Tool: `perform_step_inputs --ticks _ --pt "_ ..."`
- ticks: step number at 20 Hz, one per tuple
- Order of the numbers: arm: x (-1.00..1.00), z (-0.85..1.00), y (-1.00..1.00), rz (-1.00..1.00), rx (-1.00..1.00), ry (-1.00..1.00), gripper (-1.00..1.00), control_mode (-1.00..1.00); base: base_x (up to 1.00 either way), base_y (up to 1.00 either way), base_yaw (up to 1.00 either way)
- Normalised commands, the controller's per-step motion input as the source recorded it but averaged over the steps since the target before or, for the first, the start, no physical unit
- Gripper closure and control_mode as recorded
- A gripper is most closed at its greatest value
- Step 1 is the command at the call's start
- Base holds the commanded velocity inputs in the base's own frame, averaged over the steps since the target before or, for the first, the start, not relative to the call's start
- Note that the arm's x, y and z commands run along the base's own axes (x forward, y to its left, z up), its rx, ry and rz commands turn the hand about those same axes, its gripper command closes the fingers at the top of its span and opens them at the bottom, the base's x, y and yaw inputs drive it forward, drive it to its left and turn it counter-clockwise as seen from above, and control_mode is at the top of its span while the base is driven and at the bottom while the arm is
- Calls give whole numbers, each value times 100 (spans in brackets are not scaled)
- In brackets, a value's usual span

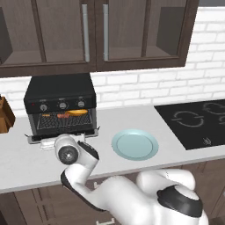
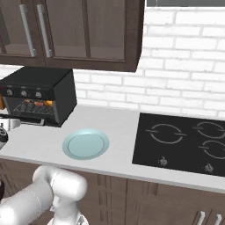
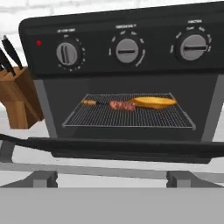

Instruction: Pick up the kebab skewer and baguette bread, and place them inside the toaster oven. Close the toaster oven door and start by setting the timer.

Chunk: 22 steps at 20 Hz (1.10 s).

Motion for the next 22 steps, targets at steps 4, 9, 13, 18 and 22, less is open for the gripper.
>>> perform_step_inputs --ticks 4,9,13,18,22 --pt "-77 -9 5 -6 0 -1 -100 -100 0 0 0" --pt "31 -25 -17 -2 0 0 -100 -100 0 0 0" --pt "63 -49 -15 0 0 0 -100 -100 0 0 0" --pt "72 -43 -6 0 0 0 -100 -100 0 0 0" --pt "74 -34 0 -2 0 0 -100 -100 0 0 0"
